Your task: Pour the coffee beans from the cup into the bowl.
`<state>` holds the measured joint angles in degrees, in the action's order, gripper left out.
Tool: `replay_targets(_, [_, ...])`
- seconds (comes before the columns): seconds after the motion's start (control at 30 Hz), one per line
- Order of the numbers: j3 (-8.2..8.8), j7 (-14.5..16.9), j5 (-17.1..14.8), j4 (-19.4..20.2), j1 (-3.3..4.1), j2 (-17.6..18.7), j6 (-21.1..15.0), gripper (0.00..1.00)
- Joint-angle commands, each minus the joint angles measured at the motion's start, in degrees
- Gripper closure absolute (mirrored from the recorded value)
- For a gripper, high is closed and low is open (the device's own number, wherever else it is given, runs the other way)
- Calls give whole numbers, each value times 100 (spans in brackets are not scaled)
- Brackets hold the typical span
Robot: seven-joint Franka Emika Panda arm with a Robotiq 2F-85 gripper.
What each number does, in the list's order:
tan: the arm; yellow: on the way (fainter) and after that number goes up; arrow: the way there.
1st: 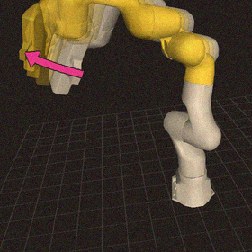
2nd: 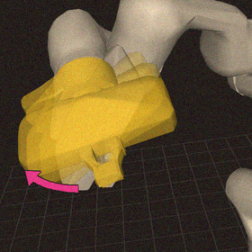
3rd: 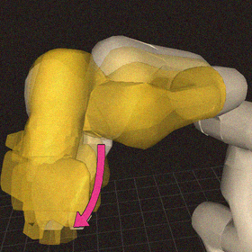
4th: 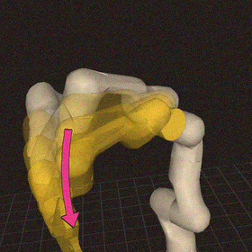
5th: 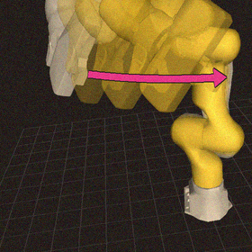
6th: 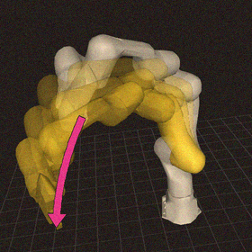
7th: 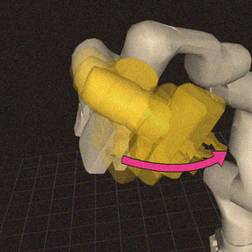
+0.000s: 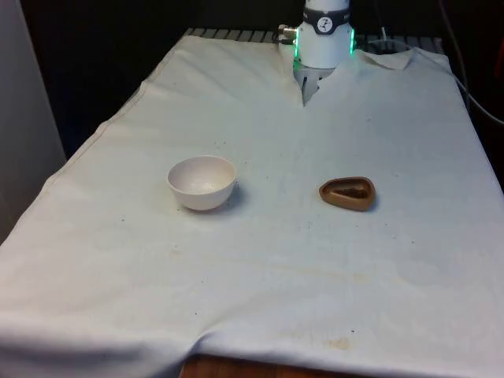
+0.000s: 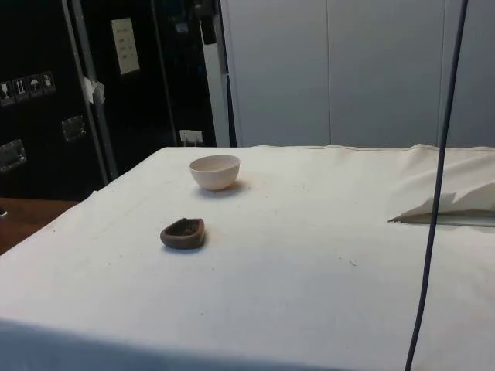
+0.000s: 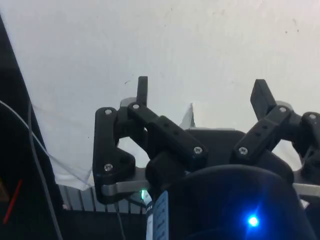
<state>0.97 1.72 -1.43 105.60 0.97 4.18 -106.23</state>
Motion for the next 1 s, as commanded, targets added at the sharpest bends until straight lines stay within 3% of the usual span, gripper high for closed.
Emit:
replay_targets(0.0, [-23, -69, 6, -29, 29, 52, -57, 0])
replay_targets(0.23, [-183, -218, 0, -29, 11, 160, -223, 0])
replay_targets(0.47, [-390, -498, 23, 155, 46, 206, -682, 0])
replay_targets(0.5, [-378, -430, 0, 115, 23, 212, -561, 0])
replay_targets(0.67, [-544, -693, 132, 281, 74, 246, -968, 0])
replay_targets(0.77, [-607, -693, 126, 281, 46, 269, -968, 0])
replay_targets(0.8, [-636, -814, 223, 298, 80, 298, -1083, 0])
replay_targets(0.97, [-802, -1043, 390, 332, 92, 453, -1295, 0])
